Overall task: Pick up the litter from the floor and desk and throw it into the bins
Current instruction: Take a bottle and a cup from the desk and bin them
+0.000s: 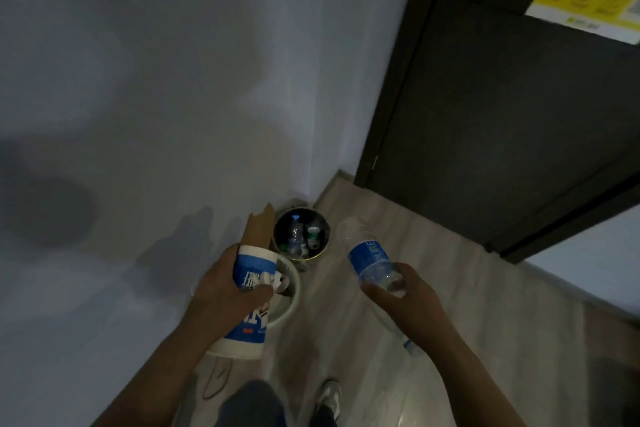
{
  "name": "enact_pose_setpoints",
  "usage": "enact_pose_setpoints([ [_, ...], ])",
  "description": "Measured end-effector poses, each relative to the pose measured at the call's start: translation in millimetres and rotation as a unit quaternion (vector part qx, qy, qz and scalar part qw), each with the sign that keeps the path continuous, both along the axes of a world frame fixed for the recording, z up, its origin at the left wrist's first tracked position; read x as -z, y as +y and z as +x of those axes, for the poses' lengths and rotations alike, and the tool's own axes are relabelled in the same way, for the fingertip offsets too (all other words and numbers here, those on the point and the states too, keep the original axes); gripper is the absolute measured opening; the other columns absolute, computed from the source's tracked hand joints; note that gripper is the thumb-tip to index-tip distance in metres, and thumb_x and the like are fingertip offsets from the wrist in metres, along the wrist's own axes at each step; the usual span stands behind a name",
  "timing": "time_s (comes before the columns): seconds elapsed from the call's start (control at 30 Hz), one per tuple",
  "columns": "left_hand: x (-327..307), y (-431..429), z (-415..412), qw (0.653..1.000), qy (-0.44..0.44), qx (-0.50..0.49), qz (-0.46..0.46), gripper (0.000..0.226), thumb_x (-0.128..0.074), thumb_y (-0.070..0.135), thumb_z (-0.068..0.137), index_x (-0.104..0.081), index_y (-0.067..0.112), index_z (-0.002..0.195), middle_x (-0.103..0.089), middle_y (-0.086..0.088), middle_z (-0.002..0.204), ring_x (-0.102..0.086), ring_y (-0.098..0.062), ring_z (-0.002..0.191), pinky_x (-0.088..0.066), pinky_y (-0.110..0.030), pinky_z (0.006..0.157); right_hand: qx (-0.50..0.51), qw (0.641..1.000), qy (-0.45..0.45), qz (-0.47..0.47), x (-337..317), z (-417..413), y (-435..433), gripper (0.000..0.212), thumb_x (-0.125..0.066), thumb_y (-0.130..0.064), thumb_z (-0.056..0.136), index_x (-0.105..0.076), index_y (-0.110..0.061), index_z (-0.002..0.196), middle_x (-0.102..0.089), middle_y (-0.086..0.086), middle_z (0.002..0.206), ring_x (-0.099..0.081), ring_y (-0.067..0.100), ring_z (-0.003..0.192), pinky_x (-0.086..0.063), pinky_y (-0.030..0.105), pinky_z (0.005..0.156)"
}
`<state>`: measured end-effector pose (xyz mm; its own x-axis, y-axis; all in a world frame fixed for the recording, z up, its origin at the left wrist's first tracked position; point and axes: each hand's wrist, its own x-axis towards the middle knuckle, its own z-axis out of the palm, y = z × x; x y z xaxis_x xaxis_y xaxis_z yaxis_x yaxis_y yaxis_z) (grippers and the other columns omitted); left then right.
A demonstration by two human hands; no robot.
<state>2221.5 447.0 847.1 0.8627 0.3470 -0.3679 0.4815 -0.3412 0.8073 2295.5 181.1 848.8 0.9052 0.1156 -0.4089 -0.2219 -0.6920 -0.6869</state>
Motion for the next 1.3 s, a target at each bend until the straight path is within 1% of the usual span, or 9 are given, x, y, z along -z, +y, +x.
enact_pose_setpoints([
  [0.17, 29.1, 16.0, 28.7, 1.000, 0.021, -0.020, 0.006, 0.054, -0.080, 0.018, 0.071, -0.045, 0.049, 0.097, -0.067, 0.017, 0.085, -0.066, 0.001, 0.078, -0.050, -0.016, 0.066, -0.043, 0.998, 0.041, -0.024, 18.1, 55.1, 13.2, 0.064, -0.066, -0.048, 0.083, -0.041, -0.022, 0.136, -0.057, 0.000, 0.114, -0.056, 0.011, 0.088, -0.035, 0.012, 0.052],
  [0.23, 44.4, 25.4, 43.3, 0.999, 0.029, -0.023, 0.004, 0.055, -0.079, 0.030, 0.061, -0.048, 0.046, 0.103, -0.067, 0.024, 0.088, -0.065, 0.004, 0.080, -0.049, -0.014, 0.067, -0.048, 0.997, 0.058, -0.032, 27.1, 73.8, 20.2, 0.065, -0.065, -0.049, 0.083, -0.040, -0.023, 0.137, -0.058, 0.001, 0.118, -0.056, 0.011, 0.089, -0.036, 0.012, 0.050],
  [0.37, 80.6, 46.9, 75.4, 0.994, 0.092, -0.011, 0.057, 0.071, -0.081, 0.025, 0.069, -0.045, 0.018, 0.130, -0.056, 0.007, 0.098, -0.055, -0.010, 0.081, -0.040, -0.021, 0.070, -0.060, 0.993, 0.080, -0.058, 44.8, 108.1, 41.3, 0.066, -0.066, -0.048, 0.083, -0.039, -0.022, 0.138, -0.058, 0.000, 0.115, -0.055, 0.011, 0.091, -0.036, 0.014, 0.058],
  [0.57, 144.2, 84.1, 113.3, 0.982, 0.178, 0.011, 0.057, 0.084, -0.081, 0.034, 0.070, -0.034, 0.018, 0.139, -0.059, -0.003, 0.117, -0.051, -0.012, 0.089, -0.040, -0.025, 0.075, -0.083, 0.988, 0.100, -0.082, 78.4, 152.6, 80.5, 0.064, -0.066, -0.048, 0.083, -0.040, -0.022, 0.136, -0.052, -0.006, 0.104, -0.051, 0.003, 0.084, -0.036, 0.013, 0.061],
  [0.7, 178.9, 96.8, 139.4, 0.975, 0.211, 0.036, 0.055, 0.087, -0.081, 0.034, 0.069, -0.032, 0.017, 0.138, -0.058, -0.006, 0.118, -0.052, -0.014, 0.089, -0.043, -0.026, 0.077, -0.086, 0.985, 0.118, -0.089, 108.5, 179.8, 99.2, 0.060, -0.066, -0.048, 0.083, -0.042, -0.024, 0.132, -0.053, -0.007, 0.102, -0.049, -0.002, 0.079, -0.035, 0.012, 0.060],
  [0.9, 233.1, 103.6, 169.4, 0.961, 0.252, 0.089, 0.071, 0.074, -0.081, 0.028, 0.066, -0.043, 0.018, 0.129, -0.057, 0.003, 0.102, -0.057, -0.013, 0.090, -0.044, -0.023, 0.075, -0.086, 0.979, 0.159, -0.098, 166.0, 219.6, 116.2, 0.059, -0.068, -0.047, 0.082, -0.045, -0.020, 0.130, -0.055, -0.003, 0.105, -0.056, 0.012, 0.091, -0.045, 0.024, 0.071],
  [1.13, 317.7, 108.9, 196.9, 0.951, 0.252, 0.138, 0.115, 0.084, -0.080, 0.037, 0.058, -0.044, 0.023, 0.133, -0.058, 0.003, 0.113, -0.059, -0.015, 0.095, -0.052, -0.030, 0.081, -0.101, 0.972, 0.183, -0.103, 246.7, 266.9, 128.9, 0.053, -0.068, -0.044, 0.083, -0.048, -0.018, 0.125, -0.049, -0.009, 0.091, -0.050, 0.004, 0.077, -0.045, 0.024, 0.062],
  [1.2, 350.3, 110.1, 203.5, 0.941, 0.266, 0.164, 0.130, 0.089, -0.076, 0.042, 0.056, -0.042, 0.025, 0.136, -0.059, 0.004, 0.110, -0.059, -0.015, 0.095, -0.052, -0.030, 0.080, -0.117, 0.970, 0.180, -0.115, 271.2, 279.0, 130.0, 0.055, -0.067, -0.045, 0.083, -0.047, -0.018, 0.127, -0.050, -0.007, 0.095, -0.052, 0.007, 0.080, -0.047, 0.025, 0.064],
  [1.3, 396.4, 106.2, 209.1, 0.928, 0.299, 0.178, 0.134, 0.079, -0.076, 0.039, 0.060, -0.044, 0.023, 0.131, -0.060, 0.002, 0.112, -0.060, -0.018, 0.097, -0.051, -0.031, 0.081, -0.128, 0.965, 0.191, -0.126, 305.8, 291.8, 131.3, 0.058, -0.067, -0.046, 0.084, -0.044, -0.020, 0.130, -0.050, -0.004, 0.101, -0.052, 0.009, 0.082, -0.052, 0.031, 0.067],
])
